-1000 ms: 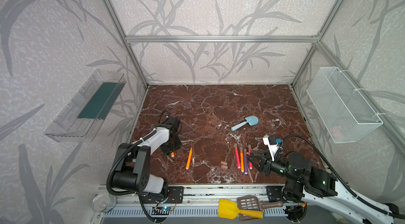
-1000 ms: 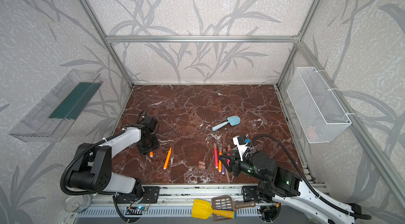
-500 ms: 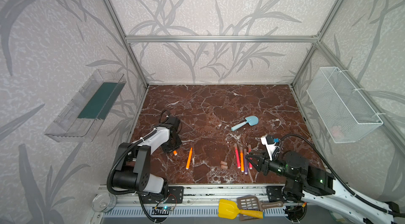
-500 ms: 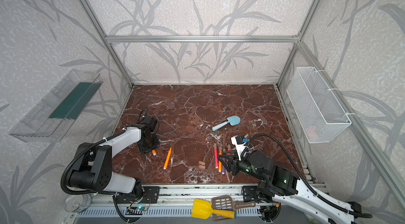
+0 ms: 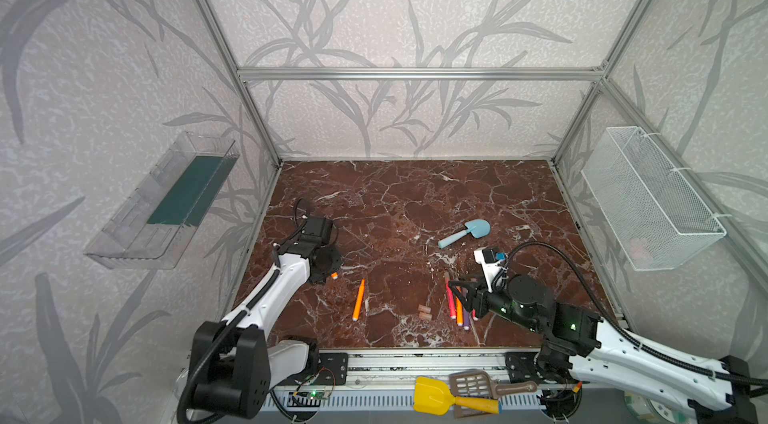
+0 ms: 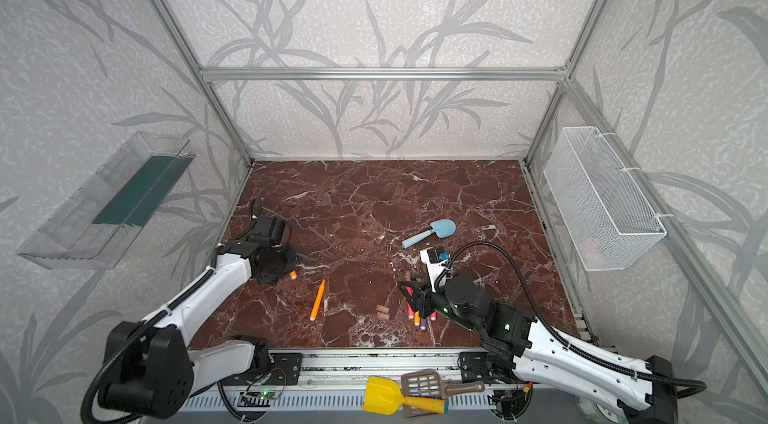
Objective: Insert the pens into the pen caps
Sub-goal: 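Carry the upright orange marker toward the center while the right gripper moves to the caps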
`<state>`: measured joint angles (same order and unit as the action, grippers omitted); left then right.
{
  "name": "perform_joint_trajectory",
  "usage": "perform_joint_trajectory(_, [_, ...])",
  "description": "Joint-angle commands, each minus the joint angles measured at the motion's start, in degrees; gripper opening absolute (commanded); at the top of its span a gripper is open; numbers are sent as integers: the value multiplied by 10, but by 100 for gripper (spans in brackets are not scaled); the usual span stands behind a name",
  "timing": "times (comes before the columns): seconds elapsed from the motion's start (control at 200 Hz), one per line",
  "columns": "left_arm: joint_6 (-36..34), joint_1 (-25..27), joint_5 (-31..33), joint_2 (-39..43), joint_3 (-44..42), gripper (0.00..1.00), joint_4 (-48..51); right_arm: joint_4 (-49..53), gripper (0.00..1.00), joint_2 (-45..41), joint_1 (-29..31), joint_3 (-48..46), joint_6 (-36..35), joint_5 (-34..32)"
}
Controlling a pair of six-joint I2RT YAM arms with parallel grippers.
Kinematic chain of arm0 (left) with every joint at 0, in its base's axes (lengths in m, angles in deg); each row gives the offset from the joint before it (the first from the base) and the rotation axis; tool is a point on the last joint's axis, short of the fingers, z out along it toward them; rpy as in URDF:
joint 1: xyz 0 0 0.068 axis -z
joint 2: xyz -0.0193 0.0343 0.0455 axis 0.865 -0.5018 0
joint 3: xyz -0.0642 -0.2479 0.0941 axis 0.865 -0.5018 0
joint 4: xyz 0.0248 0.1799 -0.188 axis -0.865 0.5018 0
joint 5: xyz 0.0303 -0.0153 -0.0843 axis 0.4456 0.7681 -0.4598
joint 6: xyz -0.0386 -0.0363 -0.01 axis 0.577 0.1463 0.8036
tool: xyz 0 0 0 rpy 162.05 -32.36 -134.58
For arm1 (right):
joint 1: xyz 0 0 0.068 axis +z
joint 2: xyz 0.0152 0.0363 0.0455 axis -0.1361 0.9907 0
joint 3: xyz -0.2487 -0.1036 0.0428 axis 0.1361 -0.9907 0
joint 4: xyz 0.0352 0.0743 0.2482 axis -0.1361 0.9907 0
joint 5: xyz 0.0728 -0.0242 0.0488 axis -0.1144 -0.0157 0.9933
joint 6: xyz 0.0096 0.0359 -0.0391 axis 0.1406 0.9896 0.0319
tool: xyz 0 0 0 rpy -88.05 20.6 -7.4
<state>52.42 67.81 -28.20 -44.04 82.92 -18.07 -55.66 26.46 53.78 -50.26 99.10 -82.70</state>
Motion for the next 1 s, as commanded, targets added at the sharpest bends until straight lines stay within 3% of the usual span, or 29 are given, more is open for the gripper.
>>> perform_joint_trajectory(0.0, [-16,17,-58,71,-12,3,-47,-91,48,19,4,-8,-21,-36])
perform_joint_trajectory(0.11, [-14,54,-113,122,-35,0,-127,-146,49,41,4,-8,-26,-31])
perform_joint_trajectory(0.205, [-17,117,-135,132,-41,0,-185,-215,51,67,4,-15,-22,-15])
perform_joint_trajectory(0.42, [-53,291,-160,115,-61,0,-344,-281,51,125,-2,-2,0,-8])
perform_joint_trajectory(0.55, [-77,369,-165,74,-69,0,-418,-314,58,130,-4,-13,17,-14])
perform_joint_trajectory(0.705, [-86,412,-166,13,-57,0,-459,-330,59,129,-6,-24,24,-24])
perform_joint_trajectory(0.995, [-92,459,-163,-21,-46,0,-493,-285,58,143,-6,-14,44,-74])
